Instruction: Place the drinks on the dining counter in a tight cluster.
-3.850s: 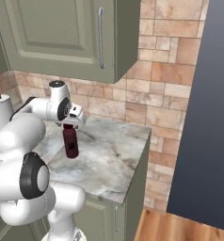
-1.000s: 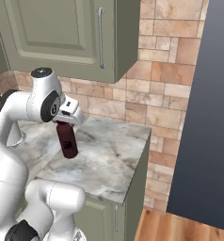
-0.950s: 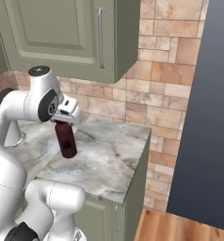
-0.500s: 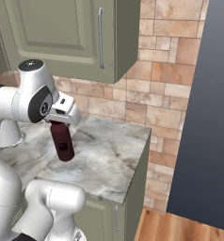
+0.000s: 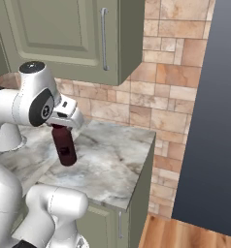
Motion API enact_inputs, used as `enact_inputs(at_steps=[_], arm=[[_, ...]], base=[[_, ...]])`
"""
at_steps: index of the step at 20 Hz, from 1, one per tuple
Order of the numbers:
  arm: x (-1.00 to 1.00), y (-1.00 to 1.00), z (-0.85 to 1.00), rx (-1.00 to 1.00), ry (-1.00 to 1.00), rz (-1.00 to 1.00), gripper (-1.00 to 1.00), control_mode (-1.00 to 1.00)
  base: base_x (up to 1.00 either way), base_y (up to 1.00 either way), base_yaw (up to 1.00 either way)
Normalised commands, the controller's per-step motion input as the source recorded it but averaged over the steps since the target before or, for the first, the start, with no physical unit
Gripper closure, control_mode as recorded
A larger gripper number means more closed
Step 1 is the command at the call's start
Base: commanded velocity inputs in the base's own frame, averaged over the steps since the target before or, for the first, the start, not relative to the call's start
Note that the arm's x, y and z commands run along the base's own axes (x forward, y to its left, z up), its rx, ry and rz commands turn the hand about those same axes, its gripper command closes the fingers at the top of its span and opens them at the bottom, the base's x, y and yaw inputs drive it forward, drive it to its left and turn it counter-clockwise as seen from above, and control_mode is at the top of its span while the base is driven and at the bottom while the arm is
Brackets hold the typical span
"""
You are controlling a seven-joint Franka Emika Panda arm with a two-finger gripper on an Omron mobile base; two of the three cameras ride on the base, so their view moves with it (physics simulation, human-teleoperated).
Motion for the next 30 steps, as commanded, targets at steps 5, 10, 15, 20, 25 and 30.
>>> enact_inputs(at_steps=[5, 10, 15, 20, 25, 30], arm=[[0.00, 0.00, 0.00, 0.00, 0.00, 0.00, 1.00, 1.00], [0.00, 0.00, 0.00, 0.00, 0.00, 0.00, 1.00, 1.00], [0.00, 0.00, 0.00, 0.00, 0.00, 0.00, 1.00, 1.00], [0.00, 0.00, 0.00, 0.00, 0.00, 0.00, 1.00, 1.00], [0.00, 0.00, 0.00, 0.00, 0.00, 0.00, 1.00, 1.00], [0.00, 0.00, 0.00, 0.00, 0.00, 0.00, 1.00, 1.00]], base=[[-0.76, -0.08, -0.04], [-0.94, -0.22, -0.13], [-0.30, -0.38, -0.55], [0.21, -0.40, -0.76], [0.20, -0.32, -0.77], [0.31, -0.28, -0.72]])
